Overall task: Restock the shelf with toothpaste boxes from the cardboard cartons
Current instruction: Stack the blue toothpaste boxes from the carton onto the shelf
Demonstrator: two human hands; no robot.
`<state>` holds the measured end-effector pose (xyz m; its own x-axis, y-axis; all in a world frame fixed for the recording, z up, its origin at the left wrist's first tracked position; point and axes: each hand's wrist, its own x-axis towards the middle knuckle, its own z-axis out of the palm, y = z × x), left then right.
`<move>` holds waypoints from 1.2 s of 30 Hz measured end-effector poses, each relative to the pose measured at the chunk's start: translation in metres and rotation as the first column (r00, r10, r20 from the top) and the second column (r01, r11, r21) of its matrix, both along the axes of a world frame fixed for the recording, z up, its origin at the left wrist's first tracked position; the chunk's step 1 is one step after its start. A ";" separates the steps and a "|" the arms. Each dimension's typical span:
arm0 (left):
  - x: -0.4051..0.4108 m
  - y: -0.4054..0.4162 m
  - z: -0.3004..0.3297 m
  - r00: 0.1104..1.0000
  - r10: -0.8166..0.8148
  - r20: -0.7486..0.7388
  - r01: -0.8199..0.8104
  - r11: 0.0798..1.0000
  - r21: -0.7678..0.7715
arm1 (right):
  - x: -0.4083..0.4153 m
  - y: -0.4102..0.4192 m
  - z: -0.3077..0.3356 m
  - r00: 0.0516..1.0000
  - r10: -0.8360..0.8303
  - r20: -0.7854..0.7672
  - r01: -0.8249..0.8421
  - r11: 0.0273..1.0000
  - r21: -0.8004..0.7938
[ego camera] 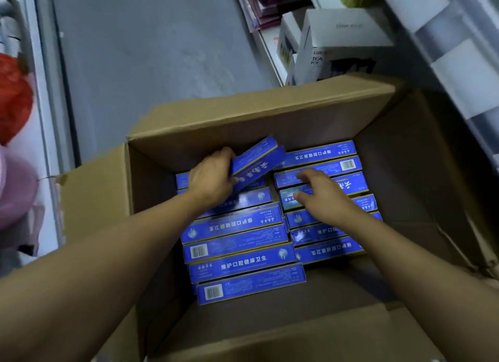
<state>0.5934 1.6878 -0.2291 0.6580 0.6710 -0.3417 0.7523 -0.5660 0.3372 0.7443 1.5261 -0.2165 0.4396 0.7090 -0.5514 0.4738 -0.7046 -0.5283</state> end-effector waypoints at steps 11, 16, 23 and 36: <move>0.050 -0.044 0.066 0.866 0.427 0.259 0.014 0.498 -0.867 | -0.016 -0.009 0.038 0.733 -0.350 -0.583 0.550 0.810 0.206; 0.050 -0.045 0.056 0.945 0.193 0.263 0.084 0.636 -0.767 | -0.011 -0.023 0.040 0.768 -0.448 -0.458 0.608 0.733 0.303; -0.007 -0.022 0.008 0.914 -0.341 -0.220 0.261 0.909 -0.325 | 0.011 -0.050 0.026 0.949 -0.310 -0.062 0.314 0.903 0.293; -0.036 -0.003 -0.034 0.937 -0.231 -0.262 0.102 0.897 -0.429 | 0.021 -0.065 -0.006 0.962 -0.263 -0.073 0.273 0.936 0.221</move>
